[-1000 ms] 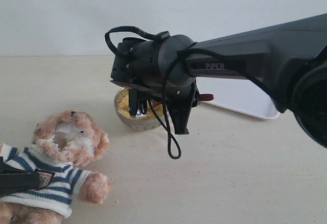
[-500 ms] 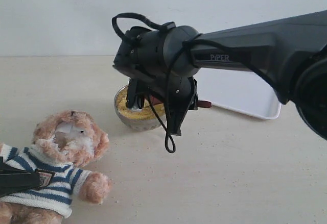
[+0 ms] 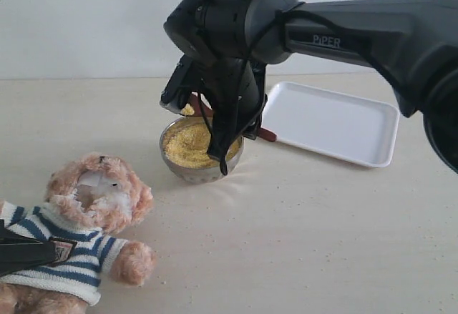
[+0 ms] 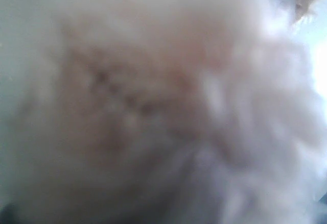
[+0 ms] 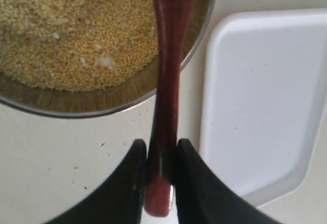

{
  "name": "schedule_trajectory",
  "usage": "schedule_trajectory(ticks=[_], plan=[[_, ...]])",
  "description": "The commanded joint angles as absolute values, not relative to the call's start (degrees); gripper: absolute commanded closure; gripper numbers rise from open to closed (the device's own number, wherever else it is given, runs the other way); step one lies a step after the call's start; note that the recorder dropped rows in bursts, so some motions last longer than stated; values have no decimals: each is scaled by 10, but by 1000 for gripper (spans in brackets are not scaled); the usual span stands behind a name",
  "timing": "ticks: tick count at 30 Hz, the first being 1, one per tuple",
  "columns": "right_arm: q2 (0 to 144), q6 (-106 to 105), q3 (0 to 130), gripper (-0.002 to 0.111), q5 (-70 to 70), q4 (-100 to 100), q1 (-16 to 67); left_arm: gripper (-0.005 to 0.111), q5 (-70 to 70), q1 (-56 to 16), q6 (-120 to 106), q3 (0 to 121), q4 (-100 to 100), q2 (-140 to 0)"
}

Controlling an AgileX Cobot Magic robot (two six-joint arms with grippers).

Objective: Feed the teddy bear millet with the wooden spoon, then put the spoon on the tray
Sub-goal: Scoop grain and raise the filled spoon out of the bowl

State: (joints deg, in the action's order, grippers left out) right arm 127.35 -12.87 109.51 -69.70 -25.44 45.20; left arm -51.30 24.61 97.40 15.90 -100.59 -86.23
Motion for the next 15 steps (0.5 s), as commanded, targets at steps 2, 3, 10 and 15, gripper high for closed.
schedule_trajectory(ticks=[2,3,10,15], plan=[[1264,-123,1099,107,-700,-243,449,101,-525,248,972,157,-999,-857],[1264,-123,1099,107,-700,-244,447,101,-525,248,972,157,-999,-857],[1263,-110,1098,107,-700,-228,445,101,-525,248,972,157,-999,-857],[1263,-108,1098,107,-700,-225,445,101,-525,248,972,157,-999,-857]])
